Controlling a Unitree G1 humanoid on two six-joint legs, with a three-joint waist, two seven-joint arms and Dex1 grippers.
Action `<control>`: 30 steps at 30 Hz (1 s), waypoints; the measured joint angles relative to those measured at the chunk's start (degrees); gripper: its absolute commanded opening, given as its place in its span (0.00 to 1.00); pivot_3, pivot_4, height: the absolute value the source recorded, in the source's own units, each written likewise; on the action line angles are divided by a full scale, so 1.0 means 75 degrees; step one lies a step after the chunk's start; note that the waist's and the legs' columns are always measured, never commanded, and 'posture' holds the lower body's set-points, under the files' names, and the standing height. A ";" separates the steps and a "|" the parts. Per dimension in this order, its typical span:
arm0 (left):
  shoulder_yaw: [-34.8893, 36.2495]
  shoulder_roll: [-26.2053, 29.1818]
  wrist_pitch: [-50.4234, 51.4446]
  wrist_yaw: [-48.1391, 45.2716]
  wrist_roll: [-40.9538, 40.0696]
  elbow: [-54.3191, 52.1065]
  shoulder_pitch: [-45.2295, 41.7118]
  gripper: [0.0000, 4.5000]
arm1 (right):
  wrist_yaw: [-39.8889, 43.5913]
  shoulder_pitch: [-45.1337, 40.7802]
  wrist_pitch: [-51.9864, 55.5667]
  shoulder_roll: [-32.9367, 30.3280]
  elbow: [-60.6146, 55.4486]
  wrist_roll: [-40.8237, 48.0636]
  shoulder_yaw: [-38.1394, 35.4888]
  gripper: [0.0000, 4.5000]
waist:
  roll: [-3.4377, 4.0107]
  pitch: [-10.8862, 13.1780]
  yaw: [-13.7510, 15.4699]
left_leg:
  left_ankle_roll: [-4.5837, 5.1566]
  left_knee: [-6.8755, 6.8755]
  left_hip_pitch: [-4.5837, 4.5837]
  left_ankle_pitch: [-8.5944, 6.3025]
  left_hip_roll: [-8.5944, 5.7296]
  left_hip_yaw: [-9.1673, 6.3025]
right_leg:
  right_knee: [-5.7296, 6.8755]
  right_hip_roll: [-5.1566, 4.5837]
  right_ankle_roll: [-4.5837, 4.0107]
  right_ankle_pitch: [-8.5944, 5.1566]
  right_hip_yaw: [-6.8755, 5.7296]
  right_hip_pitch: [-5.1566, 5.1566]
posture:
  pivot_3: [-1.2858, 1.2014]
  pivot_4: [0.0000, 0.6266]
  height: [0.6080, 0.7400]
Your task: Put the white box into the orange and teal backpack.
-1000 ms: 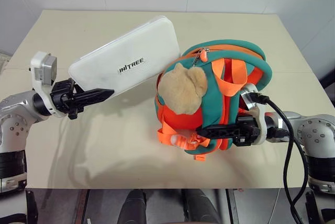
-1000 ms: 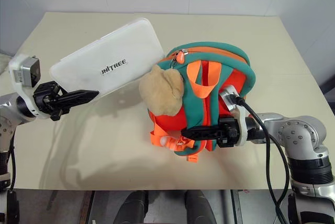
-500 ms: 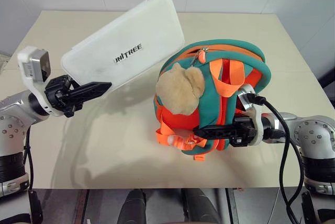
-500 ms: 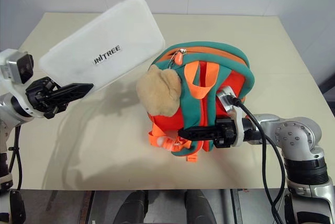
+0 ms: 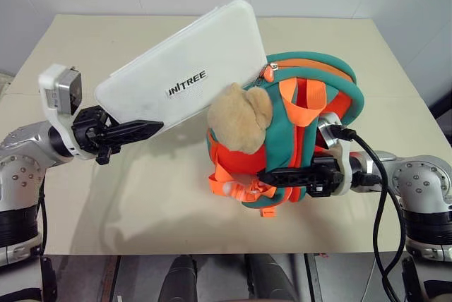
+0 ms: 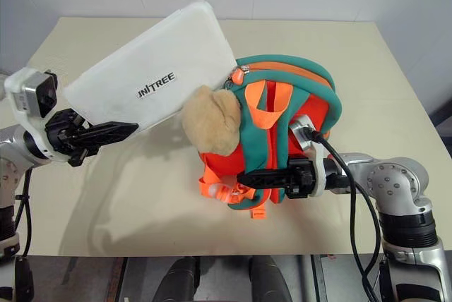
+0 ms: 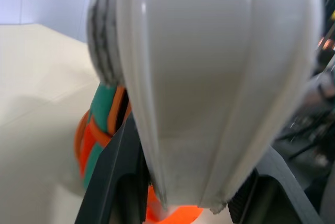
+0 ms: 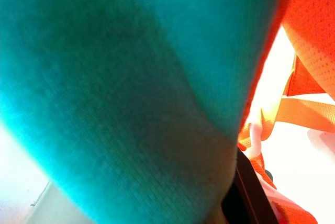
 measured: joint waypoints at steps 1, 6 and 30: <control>-0.0113 0.0000 -0.0244 -0.0087 0.0253 0.0191 -0.0140 0.32 | 0.0000 -0.0004 -0.0017 0.0014 0.0006 -0.0015 0.0001 0.03 | 0.0000 0.0000 0.0002 | 0.0000 0.0002 -0.0001 0.0000 0.0000 0.0000 | 0.0001 0.0001 0.0000 0.0000 0.0000 0.0000 | 0.52 0.24 1.00; -0.0565 0.0315 -0.1324 -0.0684 0.1255 0.0971 -0.0558 0.32 | 0.0000 -0.0009 -0.0113 0.0057 0.0006 -0.0033 0.0001 0.03 | 0.0000 0.0000 0.0001 | 0.0000 0.0001 -0.0001 0.0000 -0.0001 0.0000 | -0.0002 0.0000 0.0000 0.0000 0.0000 0.0003 | 0.52 0.24 1.00; -0.2866 0.1292 -0.3218 -0.2427 0.3557 0.3776 -0.2703 0.32 | -0.0015 0.0008 -0.0168 0.0183 0.0013 -0.0069 0.0001 0.03 | 0.0000 0.0000 -0.0007 | 0.0002 0.0007 -0.0001 0.0003 0.0000 -0.0004 | 0.0036 0.0004 -0.0001 -0.0004 -0.0001 -0.0006 | 0.52 0.24 1.00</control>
